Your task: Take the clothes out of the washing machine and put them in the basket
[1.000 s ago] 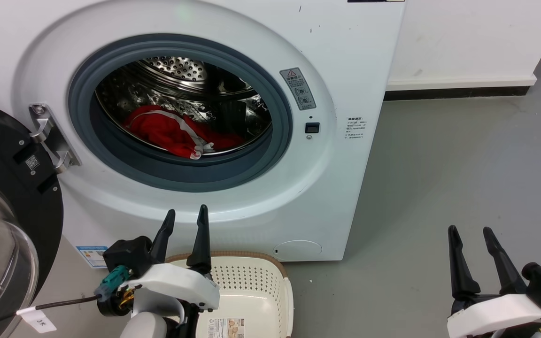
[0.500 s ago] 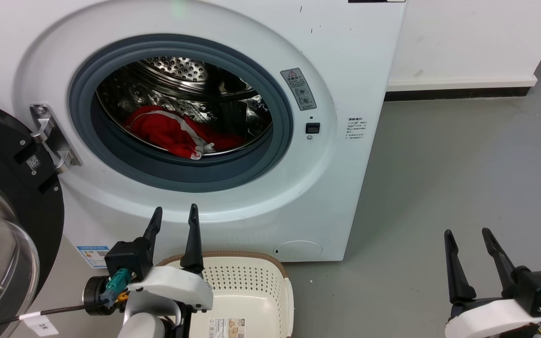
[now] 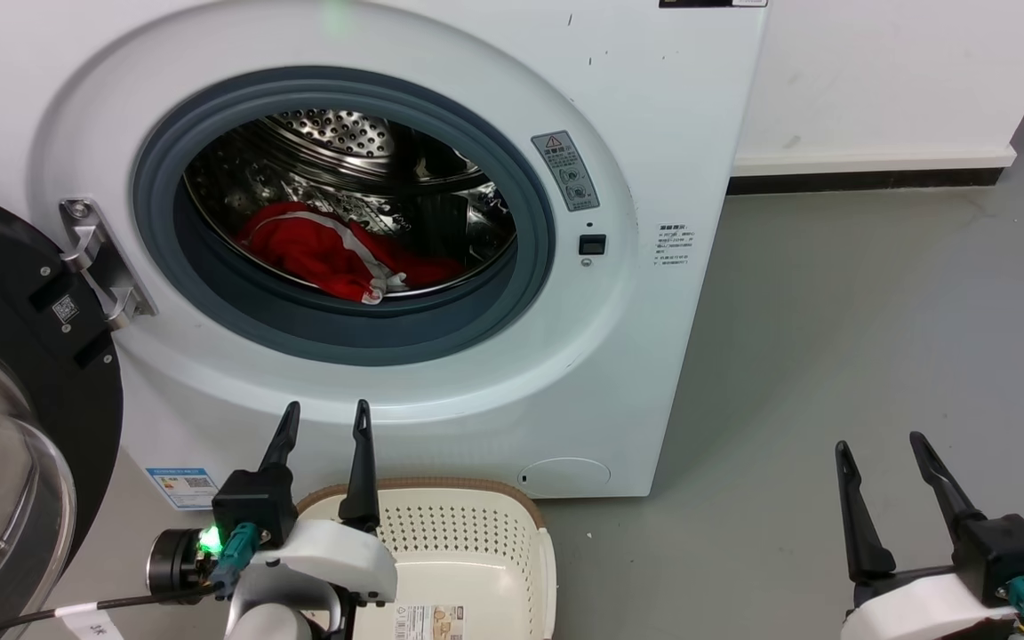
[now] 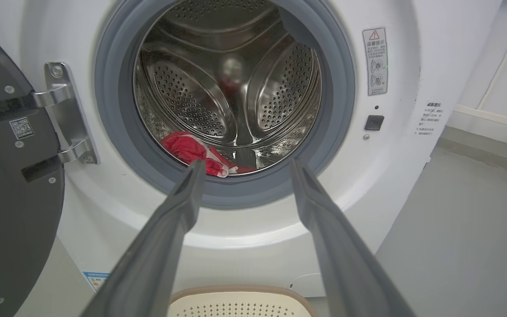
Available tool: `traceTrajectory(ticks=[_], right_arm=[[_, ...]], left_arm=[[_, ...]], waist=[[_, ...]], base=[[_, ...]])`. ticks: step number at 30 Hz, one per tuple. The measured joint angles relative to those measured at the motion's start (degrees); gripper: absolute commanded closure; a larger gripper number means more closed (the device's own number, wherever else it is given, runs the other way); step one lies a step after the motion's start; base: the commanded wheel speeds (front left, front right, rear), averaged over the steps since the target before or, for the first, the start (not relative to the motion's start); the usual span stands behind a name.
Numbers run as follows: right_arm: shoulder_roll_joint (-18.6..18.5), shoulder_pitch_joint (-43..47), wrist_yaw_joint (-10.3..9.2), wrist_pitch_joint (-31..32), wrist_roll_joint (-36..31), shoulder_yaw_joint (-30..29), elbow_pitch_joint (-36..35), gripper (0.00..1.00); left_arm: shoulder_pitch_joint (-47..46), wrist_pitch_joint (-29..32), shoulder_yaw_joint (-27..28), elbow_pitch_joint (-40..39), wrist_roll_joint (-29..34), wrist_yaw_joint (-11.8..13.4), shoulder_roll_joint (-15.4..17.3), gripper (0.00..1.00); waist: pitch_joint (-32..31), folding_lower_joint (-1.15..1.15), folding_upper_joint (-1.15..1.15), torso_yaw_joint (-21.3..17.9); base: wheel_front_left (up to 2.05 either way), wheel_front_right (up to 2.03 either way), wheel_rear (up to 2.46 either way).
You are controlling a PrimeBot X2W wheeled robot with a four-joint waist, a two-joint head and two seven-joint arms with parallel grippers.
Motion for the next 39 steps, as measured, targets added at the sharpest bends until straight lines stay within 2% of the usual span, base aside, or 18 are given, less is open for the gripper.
traceTrajectory(ticks=[14,39], right_arm=[[0.0,0.6,0.0,-0.7,-5.7,0.1,-0.4,0.0],[0.0,0.6,0.0,-0.5,-3.9,0.3,0.2,0.0]], left_arm=[[0.3,-1.4,0.0,1.6,4.4,0.7,-0.1,0.0],[0.8,-1.5,0.9,3.1,3.1,1.2,-0.2,0.0]], waist=[[-0.2,0.0,0.0,0.2],[-0.1,0.0,0.0,0.6]], base=[[0.0,0.0,0.0],[0.0,0.0,0.0]])
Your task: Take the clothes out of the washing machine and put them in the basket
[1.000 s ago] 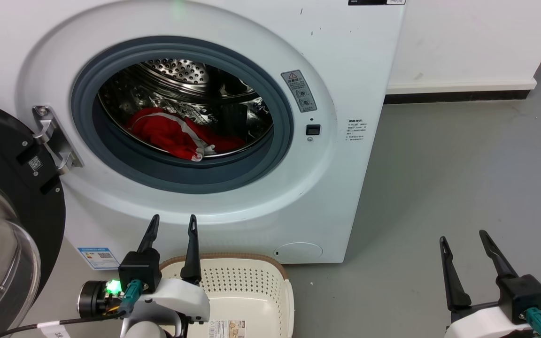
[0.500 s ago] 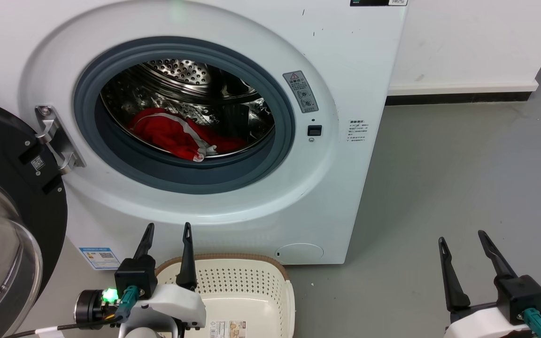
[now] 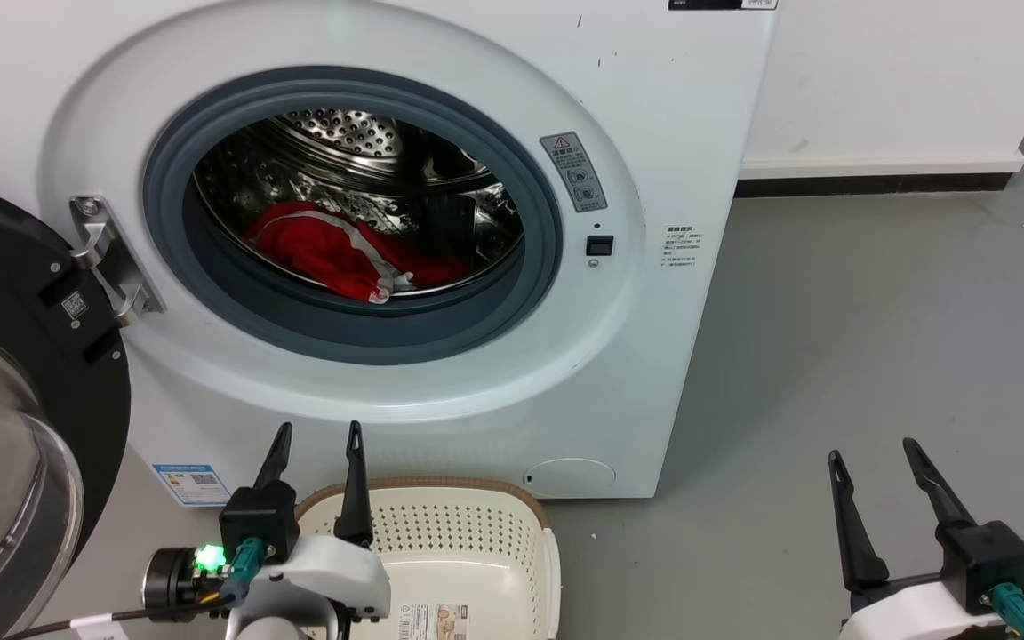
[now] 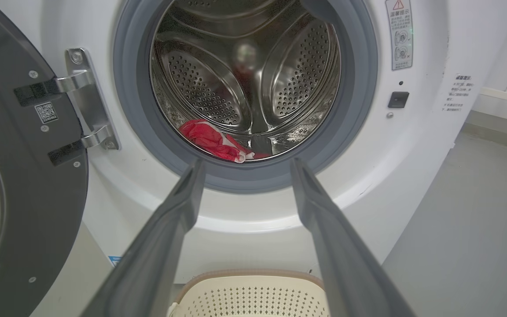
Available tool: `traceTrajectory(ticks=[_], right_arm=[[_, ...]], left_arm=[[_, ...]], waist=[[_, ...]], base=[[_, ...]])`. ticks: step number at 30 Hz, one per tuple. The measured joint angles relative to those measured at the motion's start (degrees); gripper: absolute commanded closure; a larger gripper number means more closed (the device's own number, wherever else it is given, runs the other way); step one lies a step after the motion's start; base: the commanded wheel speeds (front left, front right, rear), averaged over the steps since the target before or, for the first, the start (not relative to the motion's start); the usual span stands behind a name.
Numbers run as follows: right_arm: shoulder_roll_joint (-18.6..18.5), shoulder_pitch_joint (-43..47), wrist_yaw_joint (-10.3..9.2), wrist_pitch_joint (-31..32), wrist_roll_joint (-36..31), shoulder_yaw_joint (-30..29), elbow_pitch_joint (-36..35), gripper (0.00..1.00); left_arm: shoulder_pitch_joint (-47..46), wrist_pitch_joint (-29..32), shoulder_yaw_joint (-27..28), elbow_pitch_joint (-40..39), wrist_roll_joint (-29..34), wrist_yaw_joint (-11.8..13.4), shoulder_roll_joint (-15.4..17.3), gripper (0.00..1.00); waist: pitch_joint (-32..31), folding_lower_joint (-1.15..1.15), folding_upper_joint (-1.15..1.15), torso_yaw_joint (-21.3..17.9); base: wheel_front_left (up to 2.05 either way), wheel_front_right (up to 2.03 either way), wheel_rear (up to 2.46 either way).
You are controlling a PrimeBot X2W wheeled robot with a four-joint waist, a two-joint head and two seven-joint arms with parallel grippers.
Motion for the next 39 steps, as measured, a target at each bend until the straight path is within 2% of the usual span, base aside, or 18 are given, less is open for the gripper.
traceTrajectory(ticks=[12,25,39], right_arm=[[0.0,-0.1,0.0,0.5,0.8,1.0,-1.0,0.0],[0.0,-3.3,0.0,0.5,0.6,1.7,-2.8,0.0],[0.0,-8.2,0.0,-1.8,1.9,3.9,-1.8,0.0]], left_arm=[[-4.9,0.0,0.2,3.4,-0.4,0.5,0.0,0.0],[-17.3,0.0,1.6,13.2,-0.8,0.7,0.1,0.0],[-36.7,1.6,2.1,28.8,0.7,0.2,6.6,0.0]], waist=[[2.0,0.0,0.0,-0.4],[10.2,0.0,0.0,-2.1],[21.2,0.01,0.0,-6.4]], base=[[0.0,0.0,0.0],[0.0,0.0,0.0],[0.0,0.0,0.0]])
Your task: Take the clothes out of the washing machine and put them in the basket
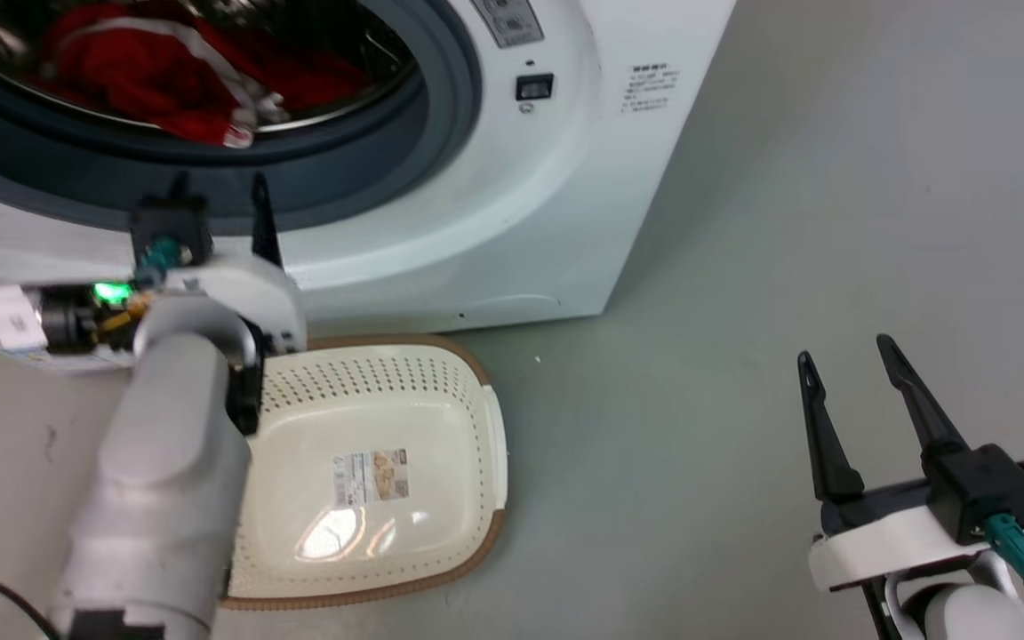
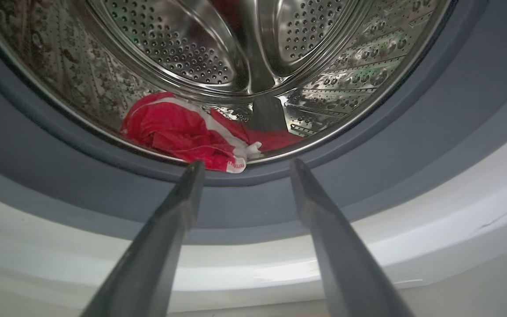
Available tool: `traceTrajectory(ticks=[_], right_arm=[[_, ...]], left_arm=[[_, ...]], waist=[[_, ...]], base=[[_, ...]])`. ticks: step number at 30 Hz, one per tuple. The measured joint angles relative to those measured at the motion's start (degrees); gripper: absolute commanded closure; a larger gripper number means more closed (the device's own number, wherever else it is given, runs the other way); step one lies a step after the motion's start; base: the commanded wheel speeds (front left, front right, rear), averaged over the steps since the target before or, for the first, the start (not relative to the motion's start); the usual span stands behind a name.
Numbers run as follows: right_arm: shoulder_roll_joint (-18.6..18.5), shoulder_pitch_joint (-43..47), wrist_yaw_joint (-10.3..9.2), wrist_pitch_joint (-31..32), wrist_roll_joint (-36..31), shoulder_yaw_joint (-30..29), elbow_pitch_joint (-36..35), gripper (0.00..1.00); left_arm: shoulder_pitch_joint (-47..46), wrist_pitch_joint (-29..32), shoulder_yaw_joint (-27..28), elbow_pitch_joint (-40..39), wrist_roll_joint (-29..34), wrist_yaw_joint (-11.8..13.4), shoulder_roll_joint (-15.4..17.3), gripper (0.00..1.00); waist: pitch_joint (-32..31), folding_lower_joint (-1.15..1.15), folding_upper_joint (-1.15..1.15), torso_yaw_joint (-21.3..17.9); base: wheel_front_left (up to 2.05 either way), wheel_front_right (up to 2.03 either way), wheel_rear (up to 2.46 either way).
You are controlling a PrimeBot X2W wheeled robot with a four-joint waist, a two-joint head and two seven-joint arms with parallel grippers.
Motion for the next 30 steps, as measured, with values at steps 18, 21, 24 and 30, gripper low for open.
traceTrajectory(ticks=[18,21,24,30], right_arm=[[0.0,-8.6,0.0,-2.3,4.0,4.3,3.6,0.0],[0.0,-9.9,0.0,-2.6,4.8,5.2,4.0,0.0],[0.0,-10.6,0.0,-2.7,5.4,5.9,4.4,0.0],[0.0,-11.2,0.0,-2.7,7.1,7.5,4.3,0.0]], left_arm=[[-27.0,17.5,-3.9,10.0,4.7,-2.8,12.2,0.0],[-31.3,22.2,-4.6,10.7,5.4,-3.7,14.3,0.0],[-34.3,27.2,-5.5,11.0,6.2,-4.4,16.2,0.0],[-38.4,38.3,-6.6,10.4,7.6,-4.8,20.1,0.0]], waist=[[14.6,0.0,0.0,-6.5],[16.7,0.0,0.0,-7.8],[18.5,0.0,0.0,-9.1],[21.4,0.0,0.0,-11.6]], base=[[0.0,0.0,0.0],[0.0,0.0,0.0],[0.0,0.0,0.0],[0.0,0.0,0.0]])
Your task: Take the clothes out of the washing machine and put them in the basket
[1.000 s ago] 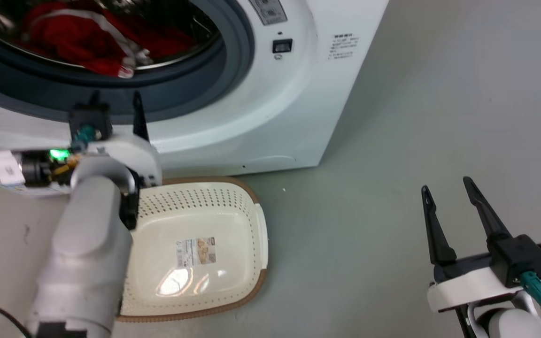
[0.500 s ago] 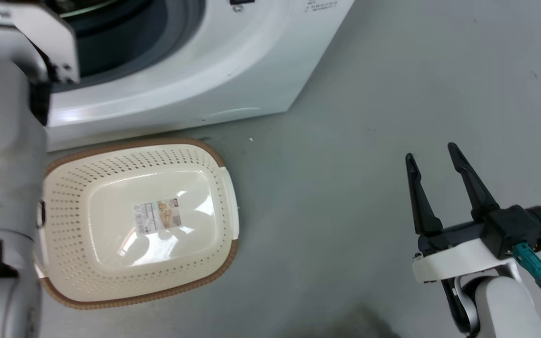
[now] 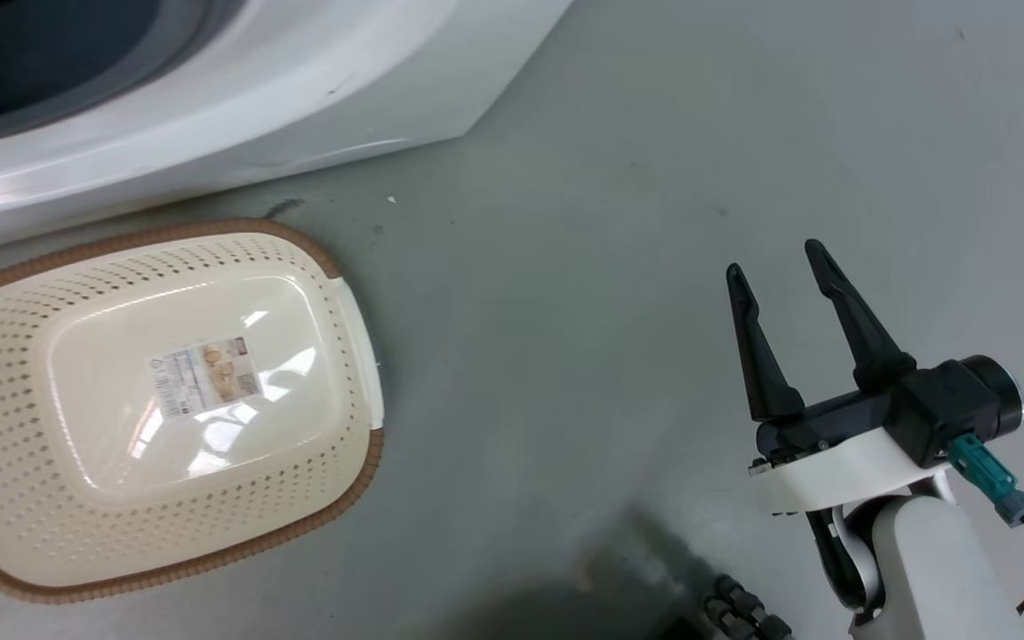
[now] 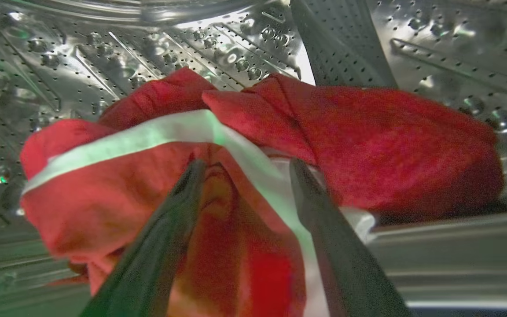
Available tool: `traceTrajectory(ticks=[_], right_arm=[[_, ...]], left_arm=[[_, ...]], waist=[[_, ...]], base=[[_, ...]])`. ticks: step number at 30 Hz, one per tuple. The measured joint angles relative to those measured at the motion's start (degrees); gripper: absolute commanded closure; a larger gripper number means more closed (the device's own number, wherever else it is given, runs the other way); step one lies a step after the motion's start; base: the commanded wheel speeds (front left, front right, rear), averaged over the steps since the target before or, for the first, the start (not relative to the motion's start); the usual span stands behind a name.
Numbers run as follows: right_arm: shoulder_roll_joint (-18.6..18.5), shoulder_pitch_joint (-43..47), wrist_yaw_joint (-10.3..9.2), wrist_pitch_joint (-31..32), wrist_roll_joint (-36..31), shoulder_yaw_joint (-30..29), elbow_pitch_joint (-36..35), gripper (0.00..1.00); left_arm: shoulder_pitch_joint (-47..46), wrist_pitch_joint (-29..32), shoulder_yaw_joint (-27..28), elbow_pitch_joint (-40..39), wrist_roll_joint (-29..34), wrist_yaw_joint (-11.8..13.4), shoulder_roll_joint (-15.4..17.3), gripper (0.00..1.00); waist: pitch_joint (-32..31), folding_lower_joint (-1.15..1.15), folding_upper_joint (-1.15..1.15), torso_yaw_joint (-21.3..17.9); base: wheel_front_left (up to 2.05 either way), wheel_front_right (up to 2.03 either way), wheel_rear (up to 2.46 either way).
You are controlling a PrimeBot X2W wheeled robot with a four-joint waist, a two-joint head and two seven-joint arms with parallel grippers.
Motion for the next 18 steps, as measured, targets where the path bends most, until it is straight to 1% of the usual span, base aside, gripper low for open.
traceTrajectory(ticks=[3,8,9,10,11,12,14,15,18], right_arm=[[0.0,-0.1,0.0,0.0,0.5,0.5,0.0,0.0],[0.0,-0.2,0.0,0.0,1.0,1.5,0.2,0.0],[0.0,-0.2,0.0,0.0,1.0,1.5,0.2,0.0],[0.0,-0.3,0.01,0.0,1.2,1.9,0.2,0.0],[0.0,-0.4,0.0,0.0,1.4,2.0,0.2,0.0],[0.0,-0.5,0.0,0.0,1.5,2.1,0.2,0.0],[0.0,-0.6,0.0,0.0,1.7,2.2,0.1,0.0],[0.0,-0.7,0.0,0.0,1.9,2.2,0.1,0.0],[0.0,-1.3,0.0,0.0,2.2,2.3,0.1,0.0]], left_arm=[[-1.0,5.5,-0.4,-1.6,0.5,-0.3,1.6,0.0],[-0.8,15.0,-0.6,-5.1,0.5,-0.4,3.2,0.0],[-0.8,15.0,-0.6,-5.1,0.5,-0.4,3.2,0.0],[-0.7,19.1,-0.4,-7.1,0.4,0.0,3.9,0.0],[-0.5,21.2,-0.3,-8.3,0.3,0.1,4.1,0.0],[-0.1,23.0,-0.2,-9.6,0.1,0.3,4.3,0.05],[1.2,25.5,0.3,-13.0,-0.2,1.2,4.5,0.98],[2.0,26.4,0.5,-14.8,-0.5,1.7,4.6,1.0],[5.6,27.4,0.9,-20.6,-0.6,3.3,5.4,1.0]], waist=[[1.2,0.0,0.0,-1.0],[2.7,0.0,0.0,-2.1],[2.7,0.0,0.0,-2.1],[3.1,0.0,0.0,-2.4],[3.3,0.0,0.0,-2.5],[3.4,0.0,0.0,-2.6],[3.8,0.0,0.0,-2.7],[3.9,0.0,0.0,-2.7],[4.0,0.0,0.0,-2.8]], base=[[0.0,0.0,0.0],[0.0,0.0,0.0],[0.0,0.0,0.0],[0.0,0.0,0.0],[0.0,0.0,0.0],[0.0,0.0,0.0],[0.0,0.0,0.0],[0.0,0.0,0.0],[0.0,0.0,0.0]])
